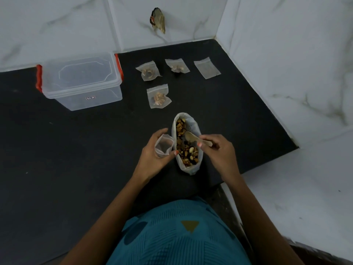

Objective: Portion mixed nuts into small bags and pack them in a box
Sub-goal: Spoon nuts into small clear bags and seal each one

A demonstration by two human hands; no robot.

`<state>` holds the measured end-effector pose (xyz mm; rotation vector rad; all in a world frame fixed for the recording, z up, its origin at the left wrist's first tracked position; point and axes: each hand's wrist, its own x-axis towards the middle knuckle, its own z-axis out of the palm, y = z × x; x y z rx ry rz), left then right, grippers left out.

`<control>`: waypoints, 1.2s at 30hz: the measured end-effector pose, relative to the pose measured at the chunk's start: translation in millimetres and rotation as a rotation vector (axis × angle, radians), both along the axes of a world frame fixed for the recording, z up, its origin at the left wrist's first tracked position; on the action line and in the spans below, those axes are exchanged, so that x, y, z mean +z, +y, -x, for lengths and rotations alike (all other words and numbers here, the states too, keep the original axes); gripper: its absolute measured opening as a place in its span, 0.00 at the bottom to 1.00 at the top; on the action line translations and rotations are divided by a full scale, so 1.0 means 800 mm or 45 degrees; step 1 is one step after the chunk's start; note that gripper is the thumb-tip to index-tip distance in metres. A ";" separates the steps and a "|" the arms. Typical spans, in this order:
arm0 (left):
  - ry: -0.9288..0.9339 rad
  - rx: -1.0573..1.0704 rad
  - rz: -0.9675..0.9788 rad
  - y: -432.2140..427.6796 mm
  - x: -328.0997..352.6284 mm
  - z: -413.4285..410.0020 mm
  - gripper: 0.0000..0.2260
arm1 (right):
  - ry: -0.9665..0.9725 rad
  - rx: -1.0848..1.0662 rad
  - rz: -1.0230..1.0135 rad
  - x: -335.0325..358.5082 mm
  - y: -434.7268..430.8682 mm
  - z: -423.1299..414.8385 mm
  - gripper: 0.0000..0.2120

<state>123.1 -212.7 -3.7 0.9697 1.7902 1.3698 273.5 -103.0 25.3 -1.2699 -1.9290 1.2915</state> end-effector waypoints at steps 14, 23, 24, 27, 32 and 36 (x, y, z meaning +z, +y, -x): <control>0.045 -0.180 0.183 -0.011 -0.008 -0.002 0.18 | -0.168 0.160 -0.539 0.016 -0.011 -0.016 0.06; 0.073 -0.274 0.258 -0.007 -0.002 -0.003 0.17 | -0.267 0.230 -0.606 0.015 -0.012 -0.010 0.06; 0.067 -0.288 0.261 -0.007 -0.001 -0.003 0.17 | -0.263 0.230 -0.613 0.014 -0.011 -0.010 0.06; 0.020 -0.300 0.265 -0.009 0.001 -0.004 0.17 | -0.262 0.245 -0.606 0.007 -0.010 -0.010 0.08; -0.007 -0.310 0.285 -0.008 0.002 -0.003 0.18 | -0.258 0.259 -0.582 0.000 -0.010 -0.006 0.07; -0.043 -0.306 0.284 -0.008 0.001 -0.003 0.19 | -0.212 0.210 -0.544 0.005 -0.012 -0.004 0.06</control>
